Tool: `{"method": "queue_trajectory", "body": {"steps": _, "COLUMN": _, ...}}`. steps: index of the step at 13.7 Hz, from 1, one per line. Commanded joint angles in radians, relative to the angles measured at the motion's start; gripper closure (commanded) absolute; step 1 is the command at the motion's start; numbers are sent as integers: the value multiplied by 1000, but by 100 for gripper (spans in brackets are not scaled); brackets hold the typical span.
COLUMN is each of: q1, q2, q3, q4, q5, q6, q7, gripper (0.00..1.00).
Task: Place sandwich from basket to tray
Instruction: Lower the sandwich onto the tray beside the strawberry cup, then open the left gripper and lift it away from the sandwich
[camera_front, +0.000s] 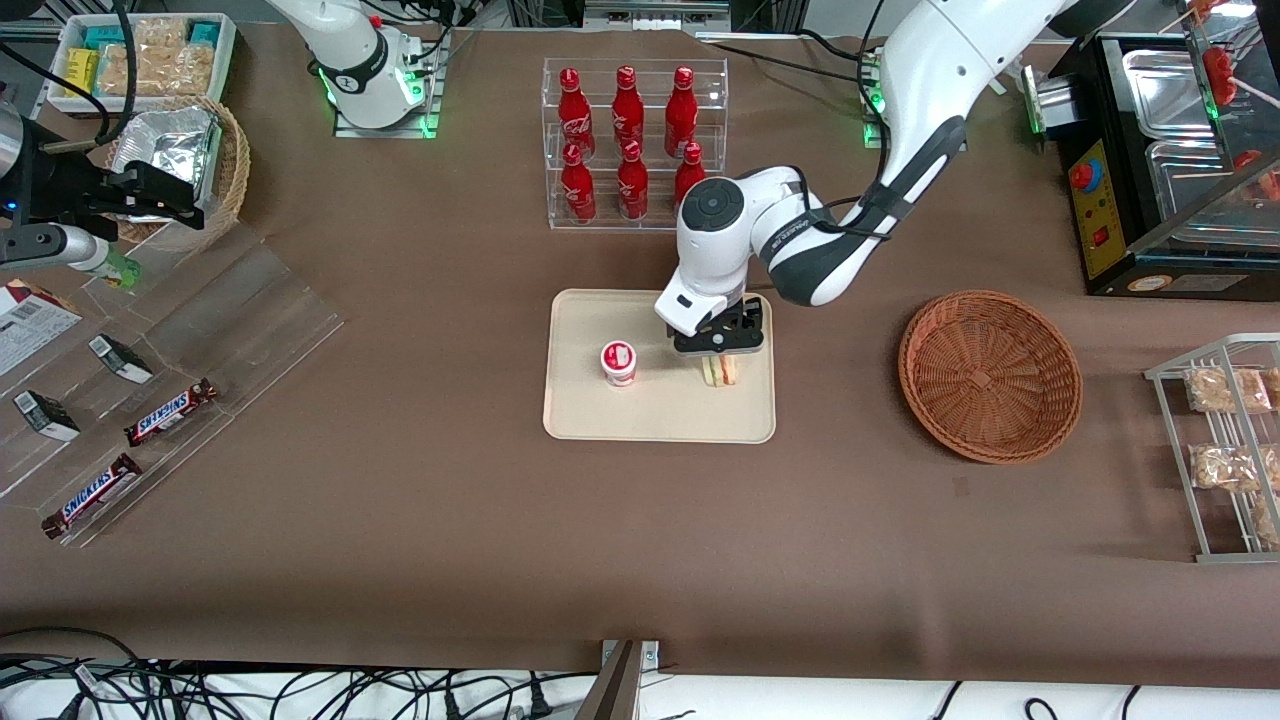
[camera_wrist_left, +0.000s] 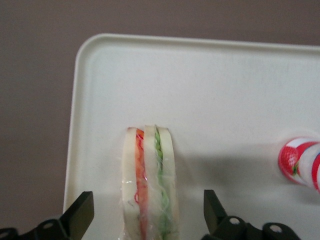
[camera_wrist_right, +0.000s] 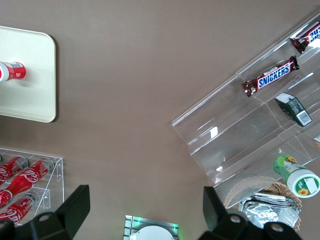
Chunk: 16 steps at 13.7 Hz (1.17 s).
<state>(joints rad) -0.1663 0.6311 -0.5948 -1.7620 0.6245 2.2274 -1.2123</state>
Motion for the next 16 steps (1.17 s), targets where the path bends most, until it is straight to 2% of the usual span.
{"method": "queue_trajectory", "body": {"steps": 1, "q1": 14, "q2": -92, "q3": -3, "q4": 80, "q5": -75, "q6": -167, "q7": -30, "gripper": 0}}
{"method": "queue_trajectory", "body": {"steps": 4, "q1": 76, "q2": -143, "q3": -13, "q4": 180, "q5": -144, "q6": -293, "q7": -21, "gripper": 0}}
{"method": "queue_trajectory", "body": {"steps": 9, "q1": 183, "q2": -257, "q3": -17, "q4": 197, "q5": -216, "q6": -336, "q7": -18, "gripper": 0}}
{"method": "queue_trajectory", "body": {"steps": 12, "q1": 237, "q2": -287, "q3": -16, "q4": 274, "q5": -305, "q6": -421, "q7": 95, "gripper": 0}}
{"method": "queue_trajectory", "body": {"steps": 16, "q1": 313, "q2": -332, "q3": -7, "q4": 314, "q5": -377, "q6": -502, "q7": 264, "gripper": 0}}
